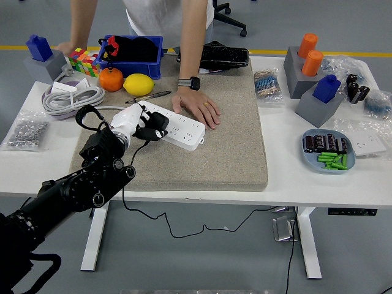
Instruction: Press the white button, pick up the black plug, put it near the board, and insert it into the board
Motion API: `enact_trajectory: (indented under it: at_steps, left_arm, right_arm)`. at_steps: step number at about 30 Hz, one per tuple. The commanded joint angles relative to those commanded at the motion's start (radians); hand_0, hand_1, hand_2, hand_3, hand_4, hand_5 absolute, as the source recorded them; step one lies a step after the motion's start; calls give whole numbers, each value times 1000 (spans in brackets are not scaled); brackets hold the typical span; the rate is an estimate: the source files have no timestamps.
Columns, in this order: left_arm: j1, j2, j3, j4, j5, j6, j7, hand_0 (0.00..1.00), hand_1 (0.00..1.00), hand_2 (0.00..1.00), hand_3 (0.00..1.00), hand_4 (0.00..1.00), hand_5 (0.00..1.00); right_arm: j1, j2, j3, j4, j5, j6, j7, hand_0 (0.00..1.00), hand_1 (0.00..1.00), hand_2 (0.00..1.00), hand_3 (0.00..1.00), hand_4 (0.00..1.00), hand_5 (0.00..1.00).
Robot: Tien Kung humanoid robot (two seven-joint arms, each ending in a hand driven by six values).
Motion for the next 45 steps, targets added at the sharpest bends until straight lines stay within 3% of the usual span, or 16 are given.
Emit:
enact_trajectory:
  at_steps: [3, 4, 9, 10, 15, 16, 27, 45]
  left_arm:
    - [-2, -1, 1, 2, -1, -1, -3, 223, 335, 327, 588, 682, 2]
    - [-3, -1, 2, 2, -2, -1, -5, 258, 396, 350, 578, 828, 194]
    - [-4, -1, 4, 5, -1, 6, -12, 258, 396, 350, 578, 828, 194]
    - [-4, -1, 5, 5, -1, 7, -13, 298, 482, 388, 614, 874, 359]
    - [-4, -1, 8, 7, -2, 6, -13, 298, 482, 388, 614, 874, 359]
    - [-4, -1, 9, 7, -3, 6, -14, 310, 493, 416, 621, 892, 449]
    - [-6, 0, 12, 4, -3, 2, -13, 333, 514, 435, 623, 901, 508]
    - [-7, 2, 11, 4, -6, 2, -18, 337, 524, 438, 627, 911, 511]
  right_arm:
    - [-1, 0, 1, -1, 0, 0, 0, 669, 606, 569, 578, 631, 345]
    - [-2, 0, 2, -1, 0, -1, 0, 669, 606, 568, 579, 631, 344]
    - [-4, 1, 1, -1, -1, -1, 0, 669, 606, 568, 579, 631, 344]
    - [-4, 1, 0, 0, -1, -1, -1, 669, 606, 568, 578, 631, 343]
    - [-4, 2, -3, 2, 0, 0, -1, 669, 606, 568, 578, 631, 343]
    - [-4, 2, -3, 2, 0, 0, -1, 669, 606, 569, 578, 631, 342]
    - [-6, 2, -3, 3, 1, 0, 0, 670, 606, 568, 578, 630, 341]
    - [-6, 2, -2, 3, 0, -1, 0, 670, 605, 568, 579, 631, 340]
